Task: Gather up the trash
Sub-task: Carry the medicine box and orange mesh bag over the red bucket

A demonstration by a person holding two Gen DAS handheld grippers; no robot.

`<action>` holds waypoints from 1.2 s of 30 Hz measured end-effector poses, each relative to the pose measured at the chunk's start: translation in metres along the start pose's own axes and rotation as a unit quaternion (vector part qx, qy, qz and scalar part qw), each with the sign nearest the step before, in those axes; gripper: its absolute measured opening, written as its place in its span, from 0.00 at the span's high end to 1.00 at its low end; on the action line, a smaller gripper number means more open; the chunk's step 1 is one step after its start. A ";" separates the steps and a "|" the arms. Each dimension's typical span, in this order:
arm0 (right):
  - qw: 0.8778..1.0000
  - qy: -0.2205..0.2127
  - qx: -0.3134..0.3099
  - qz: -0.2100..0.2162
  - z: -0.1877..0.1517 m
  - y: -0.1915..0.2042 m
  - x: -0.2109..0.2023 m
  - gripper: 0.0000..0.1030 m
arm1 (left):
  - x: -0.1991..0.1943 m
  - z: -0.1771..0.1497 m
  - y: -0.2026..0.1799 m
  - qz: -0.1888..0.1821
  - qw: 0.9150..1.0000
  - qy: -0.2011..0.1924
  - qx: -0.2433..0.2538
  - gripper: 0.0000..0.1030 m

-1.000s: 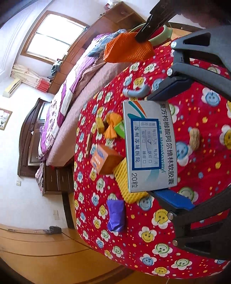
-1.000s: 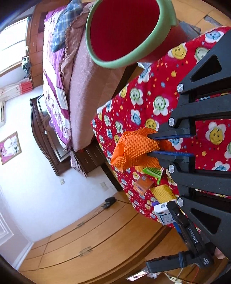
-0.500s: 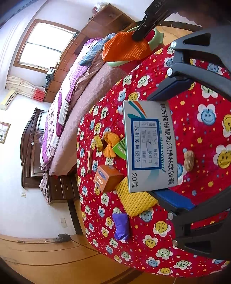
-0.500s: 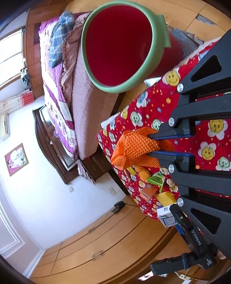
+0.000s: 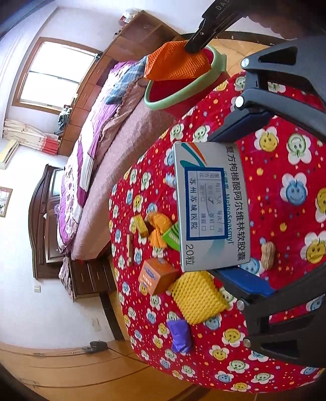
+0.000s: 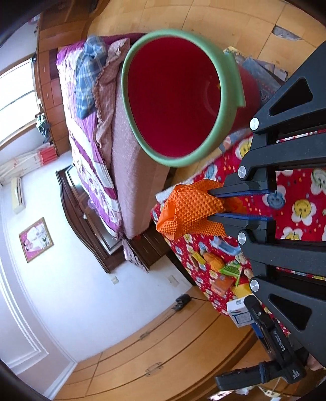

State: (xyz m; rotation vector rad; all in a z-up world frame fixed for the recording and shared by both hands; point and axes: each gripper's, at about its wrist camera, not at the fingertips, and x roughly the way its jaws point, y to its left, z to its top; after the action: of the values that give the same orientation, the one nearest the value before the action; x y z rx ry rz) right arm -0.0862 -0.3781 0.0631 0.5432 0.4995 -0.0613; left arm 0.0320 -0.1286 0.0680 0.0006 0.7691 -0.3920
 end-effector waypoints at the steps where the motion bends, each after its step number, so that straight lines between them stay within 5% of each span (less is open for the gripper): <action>1: 1.000 -0.003 0.002 -0.005 0.001 -0.004 -0.003 0.89 | 0.001 0.001 -0.003 -0.005 1.000 0.002 0.001 0.12; 16: 0.995 -0.033 0.023 -0.094 0.002 -0.055 -0.029 0.89 | 0.029 0.018 -0.075 -0.073 0.995 0.019 0.060 0.12; 36: 0.984 -0.053 0.050 -0.164 0.011 -0.103 -0.041 0.87 | 0.093 0.037 -0.180 -0.152 0.975 0.038 0.155 0.12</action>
State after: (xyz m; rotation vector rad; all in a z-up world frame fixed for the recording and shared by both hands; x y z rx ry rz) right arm -0.1365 -0.4754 0.0410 0.5489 0.4807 -0.4307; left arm 0.0550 -0.3332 0.0572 0.1927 0.7791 -0.8045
